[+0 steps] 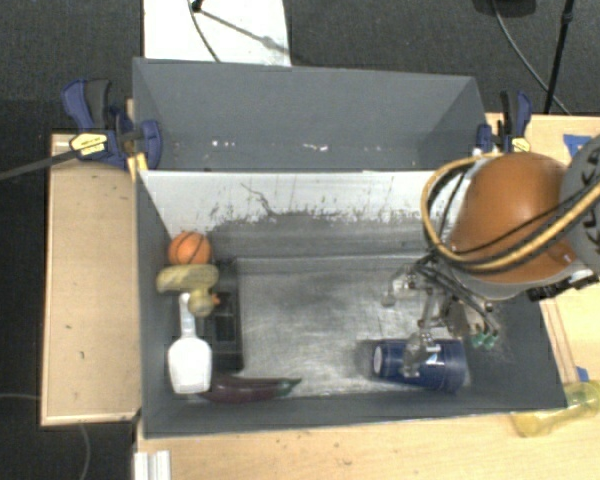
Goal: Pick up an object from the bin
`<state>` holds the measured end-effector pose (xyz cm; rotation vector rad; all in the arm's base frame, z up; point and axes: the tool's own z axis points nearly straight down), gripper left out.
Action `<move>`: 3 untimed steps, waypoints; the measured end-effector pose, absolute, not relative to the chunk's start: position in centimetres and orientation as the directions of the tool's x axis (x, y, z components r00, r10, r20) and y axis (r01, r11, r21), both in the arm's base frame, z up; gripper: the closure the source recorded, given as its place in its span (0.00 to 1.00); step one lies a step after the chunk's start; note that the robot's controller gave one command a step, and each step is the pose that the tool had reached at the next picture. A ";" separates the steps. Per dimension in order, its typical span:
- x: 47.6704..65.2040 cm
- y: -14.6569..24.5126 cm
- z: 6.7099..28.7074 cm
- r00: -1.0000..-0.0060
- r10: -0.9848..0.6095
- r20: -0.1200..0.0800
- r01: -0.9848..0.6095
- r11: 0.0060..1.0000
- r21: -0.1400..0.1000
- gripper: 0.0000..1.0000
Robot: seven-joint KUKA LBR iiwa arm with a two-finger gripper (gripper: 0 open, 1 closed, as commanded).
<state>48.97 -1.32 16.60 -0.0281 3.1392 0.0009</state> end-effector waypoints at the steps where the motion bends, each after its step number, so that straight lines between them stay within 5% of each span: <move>1: 47.6 -3.1 14.0 -1.000 -0.002 0.001 -0.002 1.000 0.000 0.00; 2: 47.9 -2.9 9.7 -0.989 0.149 -0.009 0.149 0.989 0.001 0.00; 3: 48.5 -3.7 7.4 -0.978 0.209 0.000 0.209 0.978 0.006 1.00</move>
Offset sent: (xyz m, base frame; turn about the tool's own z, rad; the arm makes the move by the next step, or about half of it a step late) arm -0.0129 -0.0143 -0.0960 0.2445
